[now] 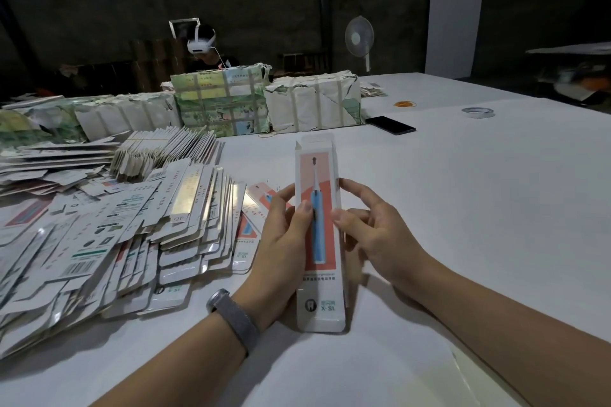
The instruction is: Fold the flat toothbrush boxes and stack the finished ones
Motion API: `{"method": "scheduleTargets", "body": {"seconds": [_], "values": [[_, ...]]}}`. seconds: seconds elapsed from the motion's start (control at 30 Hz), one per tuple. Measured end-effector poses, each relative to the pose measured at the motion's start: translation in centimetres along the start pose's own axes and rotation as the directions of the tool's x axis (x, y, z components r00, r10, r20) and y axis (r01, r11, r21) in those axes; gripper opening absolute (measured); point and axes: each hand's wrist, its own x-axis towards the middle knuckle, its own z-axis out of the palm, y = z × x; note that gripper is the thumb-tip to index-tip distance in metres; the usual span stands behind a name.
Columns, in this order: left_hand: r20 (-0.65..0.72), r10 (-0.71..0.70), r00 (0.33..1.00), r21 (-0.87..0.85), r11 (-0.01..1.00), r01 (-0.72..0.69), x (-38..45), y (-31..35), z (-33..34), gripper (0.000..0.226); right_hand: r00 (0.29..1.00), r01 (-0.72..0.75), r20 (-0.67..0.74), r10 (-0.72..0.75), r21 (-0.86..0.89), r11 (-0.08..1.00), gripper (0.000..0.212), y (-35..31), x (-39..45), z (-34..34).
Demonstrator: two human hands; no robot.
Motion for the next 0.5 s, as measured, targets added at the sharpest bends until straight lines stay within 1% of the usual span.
{"method": "scheduleTargets", "body": {"seconds": [0.07,0.13,0.2,0.23,0.27,0.3,0.33,0.4,0.5], "values": [[-0.007,0.014,1.000,0.004,1.000,-0.014,0.0,0.0,0.0,0.023,1.000,-0.003,-0.014,0.003,-0.031,1.000,0.050,0.1,0.1,0.0],[-0.013,0.039,0.999,0.020,0.999,-0.039,0.0,0.1,0.1,0.028,0.999,-0.009,-0.050,0.008,-0.008,1.000,0.052,0.2,0.1,-0.1],[-0.003,0.056,0.998,0.054,0.997,-0.055,-0.1,0.2,0.2,0.044,0.994,0.007,-0.105,-0.003,0.044,0.999,0.042,0.4,0.3,-0.4],[0.000,0.058,0.998,0.064,0.996,-0.057,-0.1,0.2,0.2,0.048,0.990,0.022,-0.140,-0.012,0.070,0.997,0.035,0.6,0.4,-0.5],[-0.004,0.060,0.998,0.067,0.996,-0.060,-0.2,0.1,0.2,0.048,0.984,0.033,-0.178,-0.018,0.083,0.996,0.033,0.7,0.5,-0.7],[-0.010,0.063,0.998,0.066,0.996,-0.062,-0.2,0.1,0.2,0.043,0.975,0.035,-0.220,-0.018,0.076,0.996,0.039,0.9,0.7,-0.9],[-0.015,0.058,0.998,0.058,0.997,-0.057,-0.2,0.1,0.1,0.038,0.965,0.027,-0.261,-0.011,0.058,0.998,0.049,1.1,0.8,-1.1],[-0.010,0.025,1.000,0.036,0.999,-0.025,-0.2,0.2,0.1,0.035,0.952,0.004,-0.306,-0.004,0.002,1.000,0.066,1.2,0.8,-1.0],[-0.002,-0.036,0.999,-0.007,0.999,0.036,-0.3,0.6,0.1,0.039,0.959,-0.004,-0.282,-0.011,-0.053,0.999,0.071,1.0,0.6,-0.6]]}}
